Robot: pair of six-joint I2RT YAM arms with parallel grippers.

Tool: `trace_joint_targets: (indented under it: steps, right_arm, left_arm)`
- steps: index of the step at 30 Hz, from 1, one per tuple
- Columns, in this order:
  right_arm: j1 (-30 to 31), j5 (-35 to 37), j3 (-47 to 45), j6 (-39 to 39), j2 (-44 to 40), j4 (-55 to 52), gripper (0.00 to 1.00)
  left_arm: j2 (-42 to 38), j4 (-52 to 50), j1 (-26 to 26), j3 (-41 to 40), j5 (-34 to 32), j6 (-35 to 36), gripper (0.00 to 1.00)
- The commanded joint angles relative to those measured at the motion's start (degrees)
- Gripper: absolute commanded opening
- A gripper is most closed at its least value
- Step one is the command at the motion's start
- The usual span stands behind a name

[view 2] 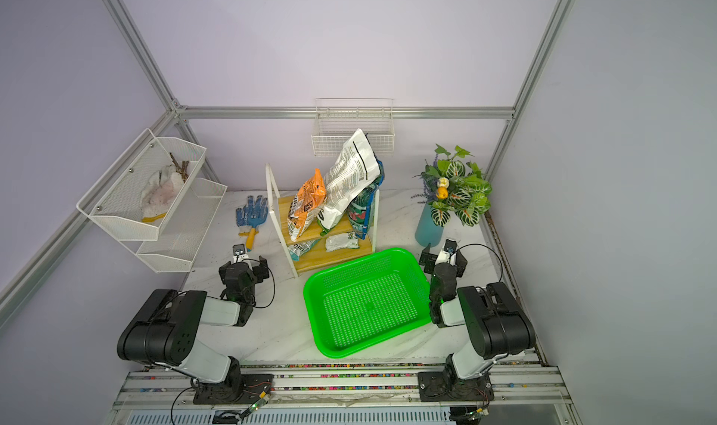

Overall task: Take down the fertilizer bag from the shelf
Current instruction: Move the storage box to the center of the board.

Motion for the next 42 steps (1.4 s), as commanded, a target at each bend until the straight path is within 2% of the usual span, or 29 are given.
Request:
trace_joint_targets:
  steps: [1,5,7,10,13,18,23,29,35,39,42]
  right_arm:
    - [-0.1,-0.5,0.8,0.4,-0.2,0.6,1.0]
    - [-0.2,-1.7,0.3,-0.5,-1.2,1.0,1.0]
    - [0.0,-1.8,0.9,-0.7,-4.9,-2.8,1.0]
    - [0.1,-0.7,3.4,-0.7,-10.1,-12.1,1.0]
    - [0.2,-1.6,6.8,-0.3,-13.7,-22.3,1.0]
    - [0.3,-2.9,11.8,4.3,-19.1,-38.1,1.0]
    - [0.3,-3.3,17.8,11.0,-22.9,-56.0,0.99]
    - [0.3,-7.9,27.4,18.7,-21.9,-77.0,0.95]
    - [0.4,-18.9,33.9,19.2,-18.9,-91.4,0.83]
    - [0.4,-26.5,32.5,17.5,-19.0,-94.4,0.71]
    - [0.5,-28.3,31.5,16.5,-19.2,-95.9,0.58]
  left_arm:
    - [0.5,-0.9,0.9,4.5,2.4,-1.0,1.0]
    - [0.1,-0.8,0.9,4.2,2.3,-0.9,1.0]
    - [-0.5,-0.7,0.7,4.4,2.8,0.3,1.0]
    - [-5.6,-12.0,0.3,7.7,4.6,1.1,1.0]
    - [-12.7,-24.6,0.2,11.2,4.1,-1.5,1.0]
    - [-20.7,-31.6,0.2,10.3,2.5,-3.8,1.0]
    - [-27.9,-43.4,0.2,11.9,1.7,-6.4,1.0]
    - [-32.0,-51.9,0.2,18.1,1.9,-7.0,1.0]
    - [-32.0,-57.9,0.2,24.4,3.5,-9.7,1.0]
    - [-31.0,-57.1,0.2,21.4,4.8,-9.7,1.0]
    - [-30.5,-54.9,0.1,16.9,4.9,-10.8,1.0]
